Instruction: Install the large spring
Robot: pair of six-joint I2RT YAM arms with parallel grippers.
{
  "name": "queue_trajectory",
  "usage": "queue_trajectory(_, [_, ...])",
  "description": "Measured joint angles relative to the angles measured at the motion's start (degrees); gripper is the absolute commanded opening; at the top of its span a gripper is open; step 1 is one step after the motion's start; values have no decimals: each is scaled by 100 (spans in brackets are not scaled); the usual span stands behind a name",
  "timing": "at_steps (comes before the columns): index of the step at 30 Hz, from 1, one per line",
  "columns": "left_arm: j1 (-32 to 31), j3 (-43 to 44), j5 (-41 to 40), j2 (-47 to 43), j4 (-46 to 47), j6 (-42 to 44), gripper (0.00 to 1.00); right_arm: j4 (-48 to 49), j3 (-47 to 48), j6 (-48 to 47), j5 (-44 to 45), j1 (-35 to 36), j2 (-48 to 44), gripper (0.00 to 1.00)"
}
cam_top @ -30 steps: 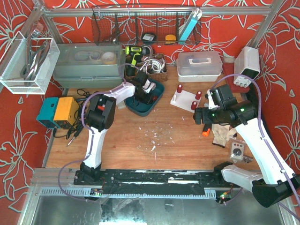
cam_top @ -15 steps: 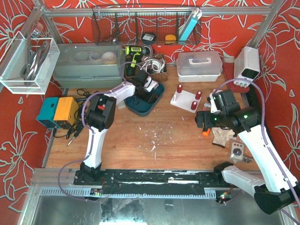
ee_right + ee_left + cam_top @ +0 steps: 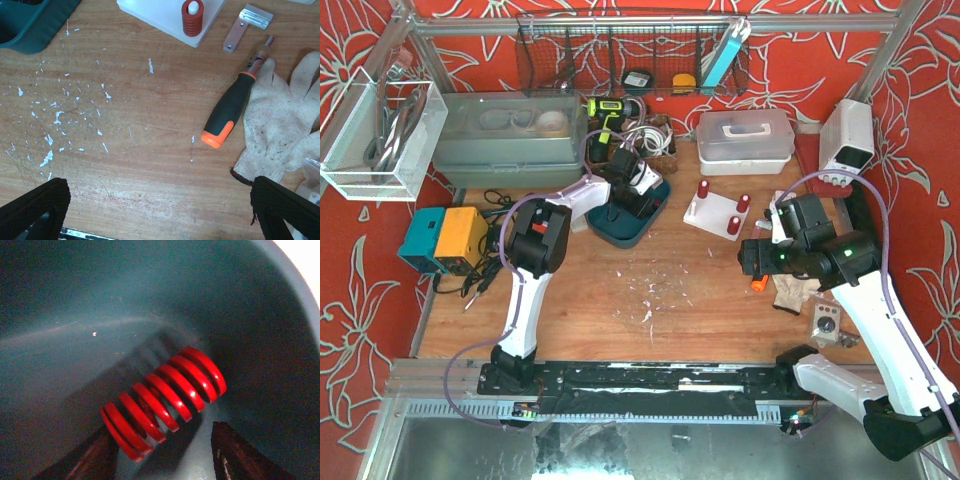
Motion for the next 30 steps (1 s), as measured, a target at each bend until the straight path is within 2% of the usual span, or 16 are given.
queue_trajectory(5, [0,-22,-188,0,70,4,40,4,0,-7,0,0,70,99])
queue_trajectory(11, [2,-682,-323,-297,522,-140,18,9,0,-7,0,0,94,99])
queue_trajectory(15, [0,-1016,-326,-498,546,-219,13,24,-13,-7,0,0,94,99])
queue_trajectory(17, [0,-1097,-319,-549,595,-273,18,26,-13,-9,0,0,94,99])
queue_trajectory(19, [0,-1248,-321,-656,621,-299,34,28,-15,-9,0,0,94,99])
queue_trajectory(21, [0,-1375,-356,-758,616,-264,45,28,-22,-9,0,0,87,99])
queue_trajectory(27, [22,-1217,-542,-811,680,286,66,7,-22,-59,0,0,55,99])
queue_trajectory(30, [33,-1156,-341,-828,848,732,69,-39,-22,-96,2,0,52,99])
